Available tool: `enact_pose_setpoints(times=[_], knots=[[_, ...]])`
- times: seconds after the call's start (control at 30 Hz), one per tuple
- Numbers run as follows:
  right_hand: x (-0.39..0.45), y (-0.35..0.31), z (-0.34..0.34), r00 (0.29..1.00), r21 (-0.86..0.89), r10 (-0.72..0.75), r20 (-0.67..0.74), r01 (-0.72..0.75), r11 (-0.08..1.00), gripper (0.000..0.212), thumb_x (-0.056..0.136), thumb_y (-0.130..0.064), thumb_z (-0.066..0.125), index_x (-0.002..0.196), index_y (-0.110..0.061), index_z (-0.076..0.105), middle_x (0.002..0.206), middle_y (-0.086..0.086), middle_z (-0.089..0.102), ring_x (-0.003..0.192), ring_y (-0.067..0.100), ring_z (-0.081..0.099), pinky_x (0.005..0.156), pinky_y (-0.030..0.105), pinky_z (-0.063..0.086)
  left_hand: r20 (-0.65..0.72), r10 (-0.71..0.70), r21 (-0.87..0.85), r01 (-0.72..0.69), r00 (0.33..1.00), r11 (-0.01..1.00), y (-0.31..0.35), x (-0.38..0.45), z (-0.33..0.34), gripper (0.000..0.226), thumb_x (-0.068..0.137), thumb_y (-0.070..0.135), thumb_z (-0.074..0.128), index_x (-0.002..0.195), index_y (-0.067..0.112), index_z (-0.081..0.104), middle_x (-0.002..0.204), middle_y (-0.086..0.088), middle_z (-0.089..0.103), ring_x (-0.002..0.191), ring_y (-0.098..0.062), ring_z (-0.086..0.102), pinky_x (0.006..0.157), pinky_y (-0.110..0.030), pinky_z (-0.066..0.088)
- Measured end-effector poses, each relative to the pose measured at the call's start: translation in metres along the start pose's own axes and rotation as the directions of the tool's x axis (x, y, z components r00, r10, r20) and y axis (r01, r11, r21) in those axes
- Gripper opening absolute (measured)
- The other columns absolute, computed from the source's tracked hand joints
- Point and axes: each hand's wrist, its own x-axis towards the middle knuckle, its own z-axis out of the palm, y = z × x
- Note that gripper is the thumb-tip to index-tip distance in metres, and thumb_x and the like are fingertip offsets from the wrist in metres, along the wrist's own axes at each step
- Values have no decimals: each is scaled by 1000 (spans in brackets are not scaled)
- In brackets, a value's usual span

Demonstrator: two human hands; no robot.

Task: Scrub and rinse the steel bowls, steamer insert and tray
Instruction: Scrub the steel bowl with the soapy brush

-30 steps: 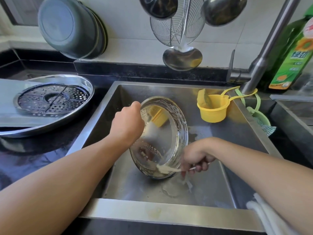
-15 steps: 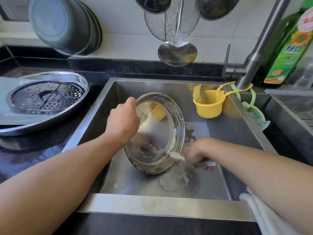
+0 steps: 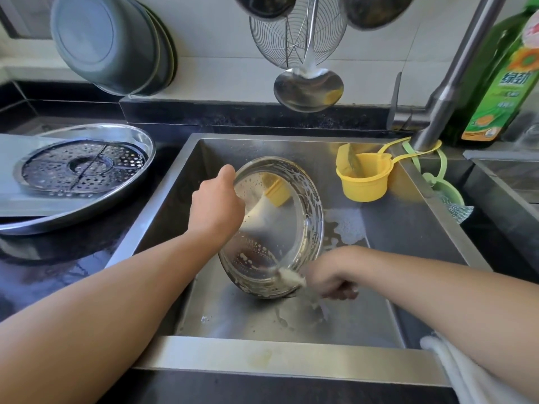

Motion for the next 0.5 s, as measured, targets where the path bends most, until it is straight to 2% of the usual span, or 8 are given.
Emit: enact_pose_setpoints(times=[0.07, 0.13, 0.2, 0.23, 0.3, 0.37, 0.43, 0.5], knots=[[3, -19, 9, 987, 352, -146, 69, 113, 929, 24, 102, -8, 29, 90, -10, 49, 62, 6, 38, 37, 13, 31, 40, 12, 28, 23, -41, -44, 42, 999, 998, -1, 0, 4, 24, 90, -4, 44, 98, 18, 39, 83, -5, 54, 70, -21, 50, 55, -38, 43], [1, -35, 8, 960, 583, -277, -32, 243, 775, 23, 105, -11, 30, 98, -11, 52, 62, 3, 38, 40, 11, 30, 41, 13, 29, 36, -86, -73, 89, 996, 993, -1, -1, 5, 30, 90, -5, 45, 106, 20, 38, 87, -6, 54, 74, -22, 52, 62, -43, 49], [-2, -40, 5, 938, 626, -324, -124, 328, 708, 26, 108, -14, 30, 102, -11, 55, 63, 2, 40, 42, 11, 32, 41, 15, 31, 45, -88, -77, 92, 995, 993, -1, -2, 6, 34, 90, -6, 42, 111, 20, 39, 88, -4, 53, 73, -20, 49, 64, -42, 45], [1, -36, 6, 945, 610, -309, -109, 309, 729, 25, 108, -15, 31, 103, -11, 55, 63, 3, 40, 41, 12, 33, 41, 15, 32, 53, -73, -76, 76, 996, 994, -1, -3, 7, 36, 90, -6, 41, 114, 21, 42, 88, -2, 53, 73, -18, 49, 65, -41, 44], [7, -23, 7, 976, 448, -218, 18, 187, 874, 22, 106, -12, 31, 101, -9, 53, 64, 5, 40, 39, 14, 36, 41, 16, 36, 59, -43, -88, 48, 997, 995, -2, -3, 7, 45, 92, -5, 39, 123, 26, 47, 91, 1, 55, 75, -17, 52, 66, -37, 44], [7, -7, 4, 995, 143, -27, 98, 12, 990, 27, 99, -2, 31, 91, -4, 56, 63, 11, 46, 43, 20, 43, 46, 24, 45, 58, -40, -109, 46, 997, 993, -4, -2, 6, 48, 94, -5, 38, 124, 30, 49, 92, 4, 56, 76, -13, 53, 64, -35, 46], [-2, 7, -6, 994, -128, 111, 0, -110, 986, 34, 94, 6, 34, 83, 6, 65, 60, 19, 59, 55, 28, 52, 69, 39, 54, 82, -52, -143, 64, 995, 988, -6, 1, 7, 42, 96, -4, 40, 116, 31, 51, 90, 5, 58, 77, -12, 56, 60, -31, 45], [-12, 15, -19, 977, -257, 119, -178, -163, 953, 26, 93, 8, 45, 87, 10, 70, 87, 23, 73, 72, 31, 56, 83, 40, 52, 128, -83, -187, 107, 988, 977, -10, 5, 9, 34, 97, -1, 42, 104, 29, 55, 90, 2, 62, 80, -17, 62, 62, -34, 52]])
